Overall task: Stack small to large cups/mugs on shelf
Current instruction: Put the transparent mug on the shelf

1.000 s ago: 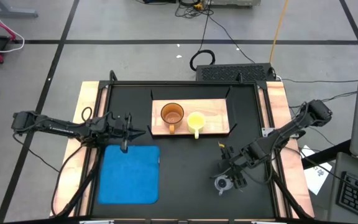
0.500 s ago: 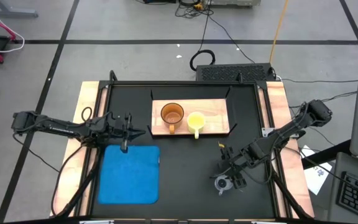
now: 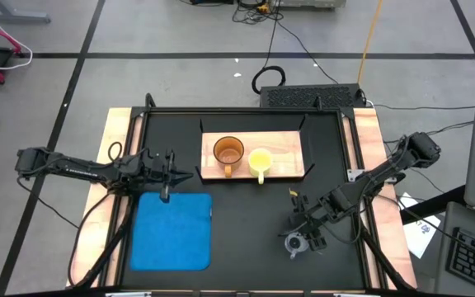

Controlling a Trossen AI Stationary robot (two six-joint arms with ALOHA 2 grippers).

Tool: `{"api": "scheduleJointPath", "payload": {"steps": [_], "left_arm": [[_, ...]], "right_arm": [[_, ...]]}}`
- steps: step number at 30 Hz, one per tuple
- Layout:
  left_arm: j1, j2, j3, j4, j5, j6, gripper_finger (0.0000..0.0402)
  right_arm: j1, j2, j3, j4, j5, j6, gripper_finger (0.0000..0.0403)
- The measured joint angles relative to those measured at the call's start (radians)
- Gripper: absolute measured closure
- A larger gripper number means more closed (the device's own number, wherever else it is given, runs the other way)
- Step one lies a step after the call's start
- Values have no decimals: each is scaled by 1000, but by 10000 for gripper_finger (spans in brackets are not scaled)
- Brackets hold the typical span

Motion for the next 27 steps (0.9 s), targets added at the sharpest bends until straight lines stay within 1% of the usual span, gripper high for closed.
{"api": "scheduleJointPath", "payload": {"steps": [11,15,18,23,27], "left_arm": [[0,0,0,0,0,-2,380],[-1,0,0,0,0,-2,380],[-1,0,0,0,0,-2,380],[-1,0,0,0,0,-5,380],[-1,0,0,-1,1,-6,380]], "right_arm": [[0,0,0,0,0,-4,287],[0,0,0,0,0,-12,311],[0,0,0,0,0,-31,335],[0,0,0,-2,-2,-49,393],[0,0,0,-2,-2,-50,396]]}}
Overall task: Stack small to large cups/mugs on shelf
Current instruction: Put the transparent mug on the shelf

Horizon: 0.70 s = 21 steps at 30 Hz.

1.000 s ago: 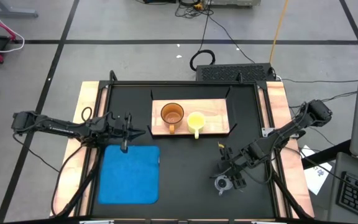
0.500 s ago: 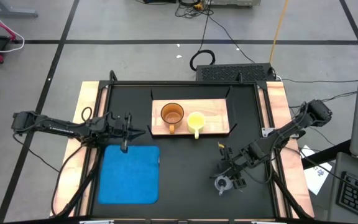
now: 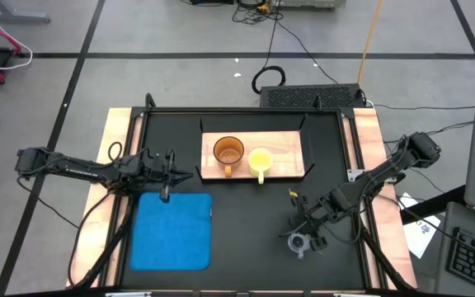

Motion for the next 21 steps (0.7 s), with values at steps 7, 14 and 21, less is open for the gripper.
{"api": "scheduleJointPath", "payload": {"steps": [7,14,21], "left_arm": [[0,0,0,-1,0,5,380],[0,0,0,-8,0,6,380],[0,0,0,-8,0,6,380]], "right_arm": [[0,-2,56,-52,-26,0,401],[-1,-3,209,-198,-21,-61,402],[-49,-67,299,-254,-16,-153,402]]}}
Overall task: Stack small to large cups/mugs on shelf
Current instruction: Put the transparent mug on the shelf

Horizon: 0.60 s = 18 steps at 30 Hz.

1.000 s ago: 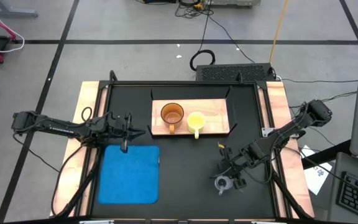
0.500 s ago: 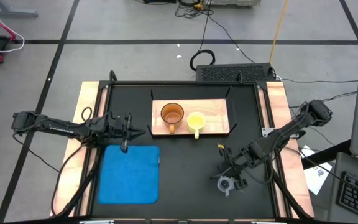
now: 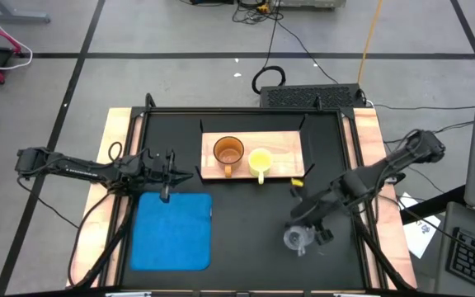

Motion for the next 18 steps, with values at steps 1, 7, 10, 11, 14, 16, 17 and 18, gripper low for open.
{"api": "scheduleJointPath", "payload": {"steps": [1,7,10,11,14,16,17,18], "left_arm": [[0,0,0,0,0,0,380],[1,0,0,-16,0,12,380],[1,0,0,-17,-1,14,380],[1,0,0,-17,-1,15,380],[1,0,0,-16,-1,17,380],[1,0,0,-16,-1,16,380],[1,0,0,-16,-1,16,380],[1,0,0,-16,-1,16,380]], "right_arm": [[-11,-20,2,1,9,-3,402],[-96,-166,4,-13,51,-34,402],[-158,-234,11,-20,53,-53,403],[-179,-250,18,-25,65,-56,403],[-243,-273,67,-47,102,-34,403],[-286,-268,112,-102,102,-33,403],[-306,-260,134,-132,102,-33,403],[-324,-252,154,-160,102,-33,403]]}}
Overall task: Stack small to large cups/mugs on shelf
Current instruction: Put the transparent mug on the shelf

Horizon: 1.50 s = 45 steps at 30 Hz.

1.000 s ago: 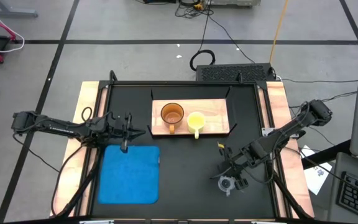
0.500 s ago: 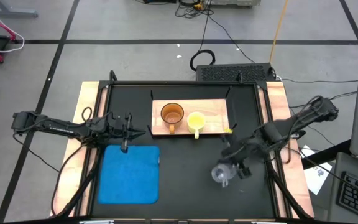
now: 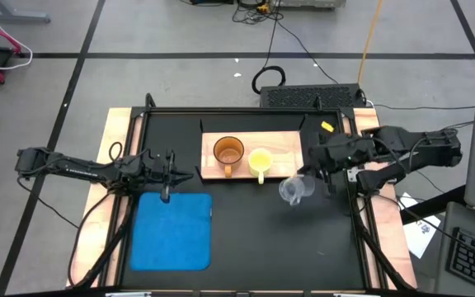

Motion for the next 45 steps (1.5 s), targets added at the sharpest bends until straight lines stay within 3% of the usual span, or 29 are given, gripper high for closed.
{"api": "scheduleJointPath", "payload": {"steps": [10,17,23,32,37,45], "left_arm": [[0,0,0,0,0,-2,380],[0,0,0,-1,-1,-7,380],[0,0,0,-8,-1,-19,380],[0,0,0,-20,-1,-3,380],[0,0,0,-21,-1,9,380],[0,0,0,-29,-1,28,380]], "right_arm": [[-151,129,142,-196,-33,-67,403],[-263,184,157,-200,-34,-195,403],[-351,245,157,-250,-112,-276,403],[-436,326,145,-216,-113,-370,403],[-468,363,145,-167,-194,-414,403],[-500,420,145,-174,-196,-453,403]]}}
